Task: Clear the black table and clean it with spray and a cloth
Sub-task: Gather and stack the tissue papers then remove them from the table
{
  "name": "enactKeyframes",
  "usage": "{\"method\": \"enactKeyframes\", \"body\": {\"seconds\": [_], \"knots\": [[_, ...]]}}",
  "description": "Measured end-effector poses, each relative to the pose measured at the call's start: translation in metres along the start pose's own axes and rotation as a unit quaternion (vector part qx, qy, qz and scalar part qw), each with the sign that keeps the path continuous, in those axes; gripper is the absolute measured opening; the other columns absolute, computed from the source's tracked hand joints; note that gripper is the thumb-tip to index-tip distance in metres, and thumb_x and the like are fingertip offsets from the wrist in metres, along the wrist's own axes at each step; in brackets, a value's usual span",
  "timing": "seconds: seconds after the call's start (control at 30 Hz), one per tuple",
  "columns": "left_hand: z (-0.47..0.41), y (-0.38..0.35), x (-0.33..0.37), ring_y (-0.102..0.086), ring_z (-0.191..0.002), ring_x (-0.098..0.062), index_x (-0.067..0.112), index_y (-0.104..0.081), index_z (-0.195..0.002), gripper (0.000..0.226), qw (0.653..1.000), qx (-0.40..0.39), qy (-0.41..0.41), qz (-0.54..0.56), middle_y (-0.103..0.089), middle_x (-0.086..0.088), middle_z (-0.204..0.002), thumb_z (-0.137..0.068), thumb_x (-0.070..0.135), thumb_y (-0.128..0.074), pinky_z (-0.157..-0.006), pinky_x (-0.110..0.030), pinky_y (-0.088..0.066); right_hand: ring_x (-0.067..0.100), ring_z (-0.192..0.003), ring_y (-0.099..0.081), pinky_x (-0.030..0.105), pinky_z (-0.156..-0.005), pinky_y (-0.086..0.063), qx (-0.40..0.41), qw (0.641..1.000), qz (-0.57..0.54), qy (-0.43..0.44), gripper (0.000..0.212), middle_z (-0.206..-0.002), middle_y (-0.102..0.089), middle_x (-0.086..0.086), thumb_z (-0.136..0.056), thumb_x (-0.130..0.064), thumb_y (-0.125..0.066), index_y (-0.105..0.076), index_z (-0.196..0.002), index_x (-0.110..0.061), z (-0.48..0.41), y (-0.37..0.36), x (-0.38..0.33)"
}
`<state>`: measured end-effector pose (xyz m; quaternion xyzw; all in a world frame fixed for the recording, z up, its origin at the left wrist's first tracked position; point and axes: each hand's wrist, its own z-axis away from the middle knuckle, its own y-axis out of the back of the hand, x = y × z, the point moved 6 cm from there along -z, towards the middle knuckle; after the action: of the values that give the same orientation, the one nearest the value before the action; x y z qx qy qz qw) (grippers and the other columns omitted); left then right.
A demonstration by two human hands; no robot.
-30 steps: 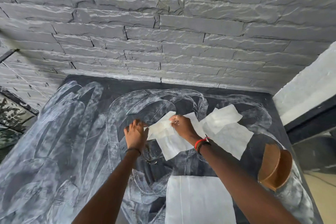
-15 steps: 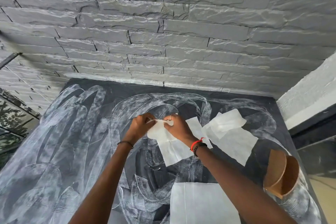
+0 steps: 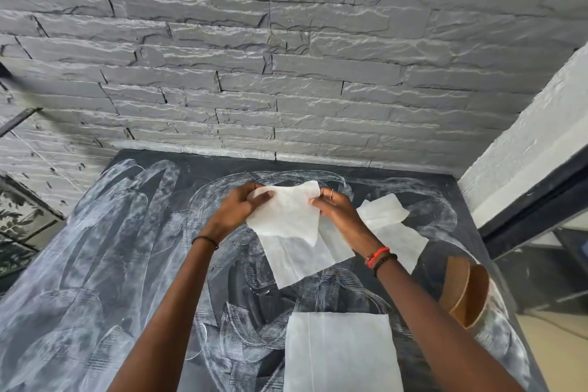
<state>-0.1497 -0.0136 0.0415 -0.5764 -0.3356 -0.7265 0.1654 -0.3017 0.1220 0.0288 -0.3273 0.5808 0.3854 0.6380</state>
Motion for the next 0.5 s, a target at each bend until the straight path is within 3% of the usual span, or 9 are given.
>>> {"method": "enactKeyframes", "body": {"seconds": [0.1,0.2,0.33,0.43,0.5], "knots": [[0.012,-0.021,0.017,-0.065,-0.087,-0.006,0.009,-0.063,-0.11,0.032,0.996,-0.077,-0.002,0.036,-0.067,0.002,-0.1,-0.08,0.018,-0.072,-0.071,-0.009,-0.05,0.002,-0.078,-0.062,0.016,-0.076,-0.047,-0.028,0.999,0.018,0.016,0.017,-0.083,-0.069,-0.006,-0.089,-0.001,-0.057,-0.066,-0.09,-0.015,0.013,0.004,-0.014],[0.023,-0.042,0.029,-0.065,-0.096,-0.006,0.012,-0.062,-0.114,0.054,0.988,-0.147,-0.013,0.055,-0.068,-0.004,-0.106,-0.067,0.03,-0.082,-0.085,-0.02,-0.053,0.001,-0.075,-0.061,0.014,-0.071,-0.046,-0.088,0.995,0.054,0.01,0.015,-0.081,-0.067,-0.007,-0.089,-0.002,-0.057,-0.066,-0.094,-0.012,0.028,0.003,-0.023],[0.037,-0.065,0.03,-0.062,-0.089,-0.011,0.008,-0.067,-0.104,0.023,0.985,-0.173,0.005,0.023,-0.07,-0.012,-0.097,-0.082,0.012,-0.072,-0.081,-0.022,-0.048,0.007,-0.078,-0.061,0.018,-0.075,-0.045,-0.136,0.989,0.05,-0.022,0.014,-0.081,-0.069,-0.005,-0.088,-0.004,-0.06,-0.066,-0.092,-0.015,0.05,0.009,-0.021],[0.054,-0.081,0.028,-0.055,-0.083,-0.017,0.012,-0.072,-0.094,0.028,0.982,-0.187,0.014,0.028,-0.07,-0.017,-0.094,-0.075,0.031,-0.079,-0.077,-0.029,-0.04,0.013,-0.081,-0.06,0.028,-0.078,-0.043,-0.146,0.987,0.027,-0.055,0.007,-0.084,-0.068,-0.002,-0.085,-0.016,-0.066,-0.066,-0.09,-0.021,0.07,0.019,-0.012],[0.063,-0.085,0.028,-0.049,-0.072,-0.015,0.017,-0.071,-0.086,0.026,0.983,-0.173,0.015,0.064,-0.062,-0.007,-0.081,-0.072,0.037,-0.08,-0.066,-0.026,-0.034,0.014,-0.085,-0.061,0.028,-0.079,-0.043,-0.159,0.983,-0.008,-0.093,0.017,-0.09,-0.069,-0.002,-0.082,-0.023,-0.071,-0.064,-0.096,-0.023,0.086,0.025,-0.003]]}}
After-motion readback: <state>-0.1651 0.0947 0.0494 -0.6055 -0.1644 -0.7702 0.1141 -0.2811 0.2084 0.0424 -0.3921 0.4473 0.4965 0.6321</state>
